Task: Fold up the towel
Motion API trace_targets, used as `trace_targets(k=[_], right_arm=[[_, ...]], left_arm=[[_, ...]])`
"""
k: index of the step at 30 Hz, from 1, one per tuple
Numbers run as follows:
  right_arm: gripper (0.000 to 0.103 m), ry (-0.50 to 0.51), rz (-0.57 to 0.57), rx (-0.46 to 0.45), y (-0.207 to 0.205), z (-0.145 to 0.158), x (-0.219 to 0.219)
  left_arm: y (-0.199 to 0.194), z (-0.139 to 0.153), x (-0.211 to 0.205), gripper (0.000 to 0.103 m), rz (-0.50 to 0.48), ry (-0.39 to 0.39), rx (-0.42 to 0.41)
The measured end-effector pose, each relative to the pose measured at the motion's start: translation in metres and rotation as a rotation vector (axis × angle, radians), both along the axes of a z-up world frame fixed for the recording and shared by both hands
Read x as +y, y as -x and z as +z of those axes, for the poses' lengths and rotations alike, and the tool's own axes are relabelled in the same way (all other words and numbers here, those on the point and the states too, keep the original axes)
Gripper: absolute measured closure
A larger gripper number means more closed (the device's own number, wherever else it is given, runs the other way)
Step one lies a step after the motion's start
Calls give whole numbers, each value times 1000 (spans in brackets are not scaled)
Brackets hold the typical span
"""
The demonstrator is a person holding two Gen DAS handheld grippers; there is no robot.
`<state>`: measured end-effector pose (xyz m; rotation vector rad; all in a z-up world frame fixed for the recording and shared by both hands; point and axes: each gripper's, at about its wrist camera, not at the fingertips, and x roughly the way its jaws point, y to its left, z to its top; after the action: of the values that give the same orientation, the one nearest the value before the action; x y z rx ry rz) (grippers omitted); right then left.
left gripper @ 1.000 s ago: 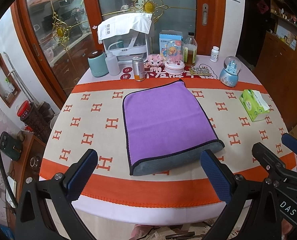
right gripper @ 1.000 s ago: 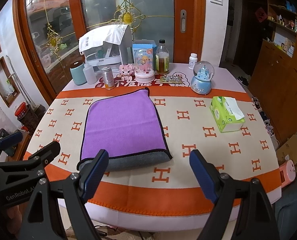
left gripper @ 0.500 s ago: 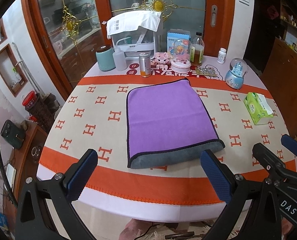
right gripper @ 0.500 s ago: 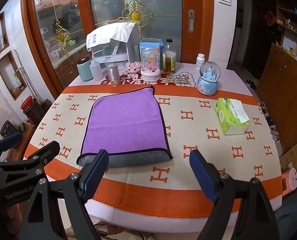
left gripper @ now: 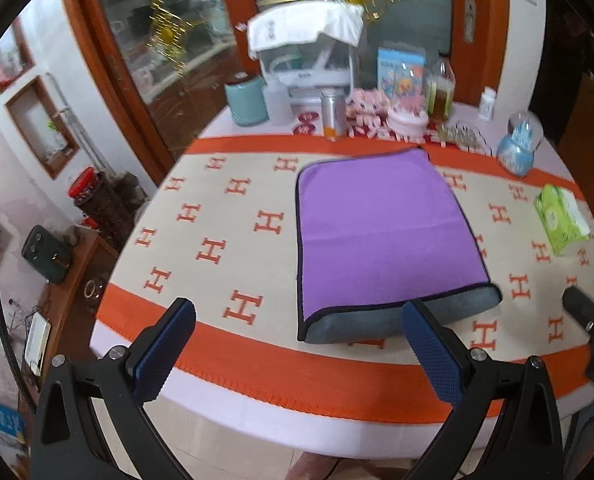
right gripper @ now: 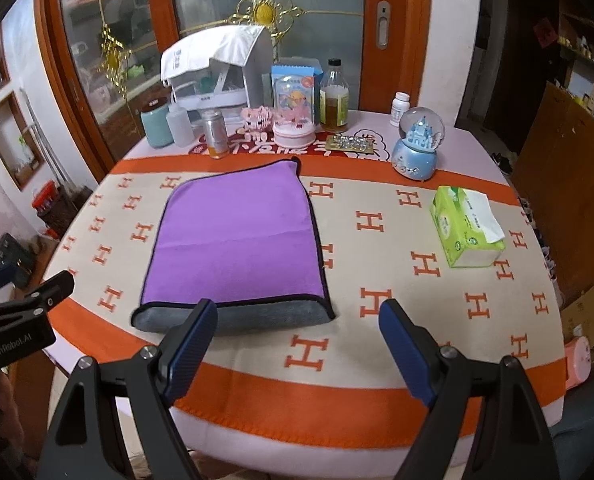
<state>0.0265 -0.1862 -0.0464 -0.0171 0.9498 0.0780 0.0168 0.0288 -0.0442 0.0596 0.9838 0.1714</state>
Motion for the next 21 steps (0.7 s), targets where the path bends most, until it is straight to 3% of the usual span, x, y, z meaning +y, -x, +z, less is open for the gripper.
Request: trace_targets(k=[5,11,17,21], right_arm=[[20,13,63,43,-25,-26,-4],[20,12,136,92,-52,-63,-8],[30,23,272,147,-74,-98,-8],[36,4,366,199,-84,-120,-8]], left_arm=[[-23,-43,21,3,-54,121,107],[-32,-85,39,4,-112,253,143],[-43,-117,55,10,-175,314,166],[-55,-137,56,20,-235,299,203]])
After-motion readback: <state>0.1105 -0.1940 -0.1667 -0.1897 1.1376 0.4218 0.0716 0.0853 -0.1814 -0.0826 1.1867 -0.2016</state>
